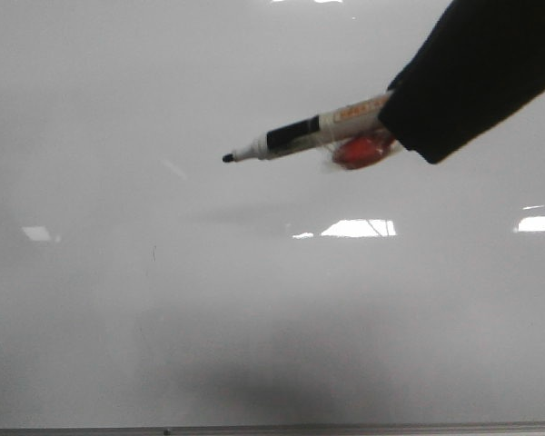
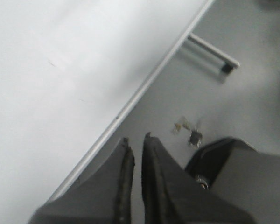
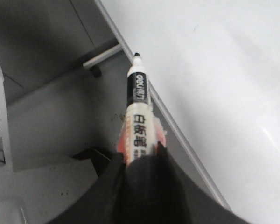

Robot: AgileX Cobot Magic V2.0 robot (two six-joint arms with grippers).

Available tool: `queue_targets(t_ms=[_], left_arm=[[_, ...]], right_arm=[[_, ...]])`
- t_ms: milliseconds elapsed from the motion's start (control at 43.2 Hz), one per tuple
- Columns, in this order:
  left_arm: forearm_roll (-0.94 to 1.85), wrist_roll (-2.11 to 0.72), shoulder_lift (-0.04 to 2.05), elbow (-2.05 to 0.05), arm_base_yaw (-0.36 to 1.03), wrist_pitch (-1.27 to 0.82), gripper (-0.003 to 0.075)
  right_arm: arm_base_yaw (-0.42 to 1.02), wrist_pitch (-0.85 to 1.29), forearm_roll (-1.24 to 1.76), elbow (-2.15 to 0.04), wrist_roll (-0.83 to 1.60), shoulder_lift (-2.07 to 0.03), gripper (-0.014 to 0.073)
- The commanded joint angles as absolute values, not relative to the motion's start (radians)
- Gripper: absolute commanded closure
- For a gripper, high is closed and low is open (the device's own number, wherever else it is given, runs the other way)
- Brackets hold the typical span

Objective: Write number 8 on whiteboard

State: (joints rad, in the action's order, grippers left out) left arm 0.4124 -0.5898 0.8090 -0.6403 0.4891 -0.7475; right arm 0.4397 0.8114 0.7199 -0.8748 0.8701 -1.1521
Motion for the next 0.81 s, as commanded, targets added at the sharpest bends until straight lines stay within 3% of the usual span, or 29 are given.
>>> queue_targets(t_ms=[0,324,787], left_arm=[[0.482,-0.578,0.662,-0.589,0.45,-0.617,0.0741],[0.551,-0.578,0.299,-0.445,0.432,-0.475,0.0741],[0.556,-0.578,0.26,-0.433,0.432,-0.47,0.0741]], right_arm=[[0.434,0.719,0.815,-0.9,0.876,-1.154,0.0652],[0.434,0.534,0.877,-0.993,0.876,-1.355,0.0652],[0.435,0.422,0.924,-1.166,0.876,-1.591,0.0652]])
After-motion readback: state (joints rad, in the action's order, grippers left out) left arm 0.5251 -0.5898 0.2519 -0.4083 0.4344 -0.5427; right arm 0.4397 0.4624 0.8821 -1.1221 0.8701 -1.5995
